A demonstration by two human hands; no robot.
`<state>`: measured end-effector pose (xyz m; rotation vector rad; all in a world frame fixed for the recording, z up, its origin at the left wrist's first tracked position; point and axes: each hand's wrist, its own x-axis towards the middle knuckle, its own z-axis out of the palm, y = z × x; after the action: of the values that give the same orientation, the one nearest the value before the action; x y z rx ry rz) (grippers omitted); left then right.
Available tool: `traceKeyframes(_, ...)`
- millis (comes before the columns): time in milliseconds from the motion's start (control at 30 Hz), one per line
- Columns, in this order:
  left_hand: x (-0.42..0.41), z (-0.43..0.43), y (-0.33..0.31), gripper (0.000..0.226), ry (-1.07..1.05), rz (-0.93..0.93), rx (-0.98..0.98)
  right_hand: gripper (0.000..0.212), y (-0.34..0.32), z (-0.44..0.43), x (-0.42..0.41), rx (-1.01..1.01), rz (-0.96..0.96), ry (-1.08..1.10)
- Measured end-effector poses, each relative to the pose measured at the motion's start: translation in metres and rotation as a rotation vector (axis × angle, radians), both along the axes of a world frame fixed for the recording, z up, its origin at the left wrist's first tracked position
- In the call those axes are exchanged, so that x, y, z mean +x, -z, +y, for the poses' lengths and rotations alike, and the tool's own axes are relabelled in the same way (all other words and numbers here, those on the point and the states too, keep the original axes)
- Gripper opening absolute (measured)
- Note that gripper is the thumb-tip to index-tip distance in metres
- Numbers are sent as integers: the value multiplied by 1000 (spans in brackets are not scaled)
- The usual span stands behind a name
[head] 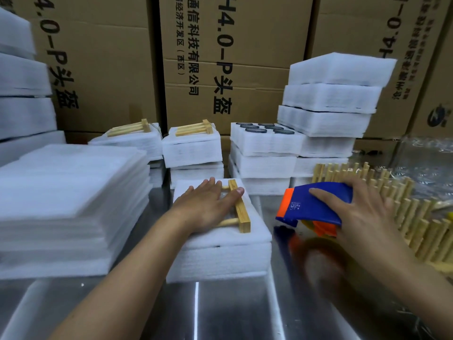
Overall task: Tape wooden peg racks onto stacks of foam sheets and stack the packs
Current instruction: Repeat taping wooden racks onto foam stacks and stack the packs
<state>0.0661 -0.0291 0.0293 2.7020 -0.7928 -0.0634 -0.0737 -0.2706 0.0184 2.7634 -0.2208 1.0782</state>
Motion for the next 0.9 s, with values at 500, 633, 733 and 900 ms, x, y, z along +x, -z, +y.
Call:
traceKeyframes(500, -1, 1, 0, 81, 6, 9, -12, 44, 34, 33, -26, 16, -62, -91)
traceKeyframes(633, -1, 0, 0, 85, -2, 6, -21, 33, 44, 35, -32, -7, -58, -125)
traceKeyframes(733, -1, 0, 0, 86, -11, 0, -22, 37, 44, 36, -32, -16, -22, -90)
traceKeyframes(900, -1, 0, 0, 87, -16, 2, -37, 38, 33, 46, -36, -20, -102, -75)
